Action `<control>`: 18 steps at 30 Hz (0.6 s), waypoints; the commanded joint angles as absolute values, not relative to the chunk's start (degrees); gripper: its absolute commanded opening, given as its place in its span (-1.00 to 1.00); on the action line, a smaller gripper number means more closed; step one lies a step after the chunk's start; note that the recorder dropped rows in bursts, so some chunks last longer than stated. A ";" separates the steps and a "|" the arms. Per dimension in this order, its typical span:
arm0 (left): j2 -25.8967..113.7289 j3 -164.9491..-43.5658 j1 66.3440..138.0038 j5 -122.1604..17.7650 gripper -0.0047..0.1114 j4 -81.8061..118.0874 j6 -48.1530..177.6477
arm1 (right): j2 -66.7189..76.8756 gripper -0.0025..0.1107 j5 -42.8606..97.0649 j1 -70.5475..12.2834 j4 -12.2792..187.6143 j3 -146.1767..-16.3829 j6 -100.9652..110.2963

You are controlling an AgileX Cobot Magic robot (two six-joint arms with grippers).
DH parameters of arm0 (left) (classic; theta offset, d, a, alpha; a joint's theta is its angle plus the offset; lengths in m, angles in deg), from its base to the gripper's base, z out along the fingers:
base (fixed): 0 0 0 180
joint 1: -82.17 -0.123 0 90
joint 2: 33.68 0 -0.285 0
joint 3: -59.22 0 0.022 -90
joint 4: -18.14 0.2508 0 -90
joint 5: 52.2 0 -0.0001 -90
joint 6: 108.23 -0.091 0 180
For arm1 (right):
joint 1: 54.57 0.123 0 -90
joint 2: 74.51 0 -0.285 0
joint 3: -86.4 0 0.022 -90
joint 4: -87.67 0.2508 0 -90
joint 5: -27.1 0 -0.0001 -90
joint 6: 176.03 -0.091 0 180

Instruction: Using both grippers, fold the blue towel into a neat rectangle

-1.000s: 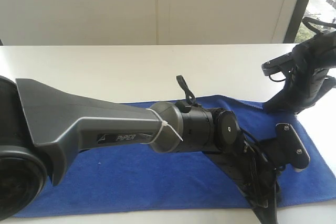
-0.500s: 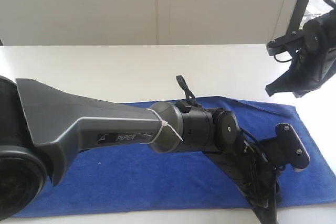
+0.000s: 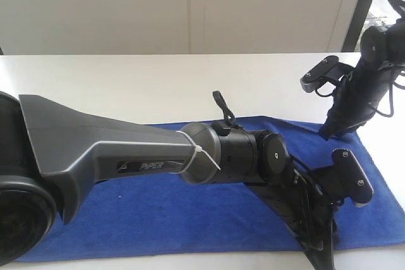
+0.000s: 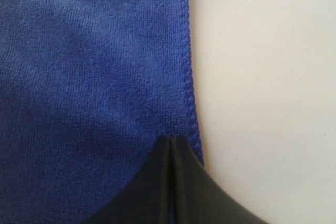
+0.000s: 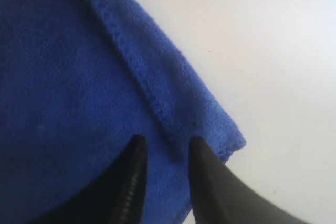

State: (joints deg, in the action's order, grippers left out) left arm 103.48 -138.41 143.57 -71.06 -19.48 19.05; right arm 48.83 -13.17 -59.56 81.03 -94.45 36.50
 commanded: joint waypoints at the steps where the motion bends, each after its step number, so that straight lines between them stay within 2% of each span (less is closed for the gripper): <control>1: 105.48 -137.53 144.07 -74.24 -0.92 -19.08 19.37 | 49.67 -0.46 -11.27 -59.66 81.05 -94.15 38.44; 9: 105.48 -137.53 144.07 -74.24 -0.92 -19.08 19.37 | 52.66 -0.48 -10.43 -59.66 79.52 -94.15 38.46; 14: 105.48 -137.53 144.07 -74.24 -0.92 -19.08 19.37 | 52.78 -0.58 -8.18 -59.66 78.99 -94.15 38.34; 18: 105.48 -137.53 144.07 -74.24 -0.92 -19.08 19.37 | 52.78 -0.58 -6.97 -59.66 78.76 -94.15 38.11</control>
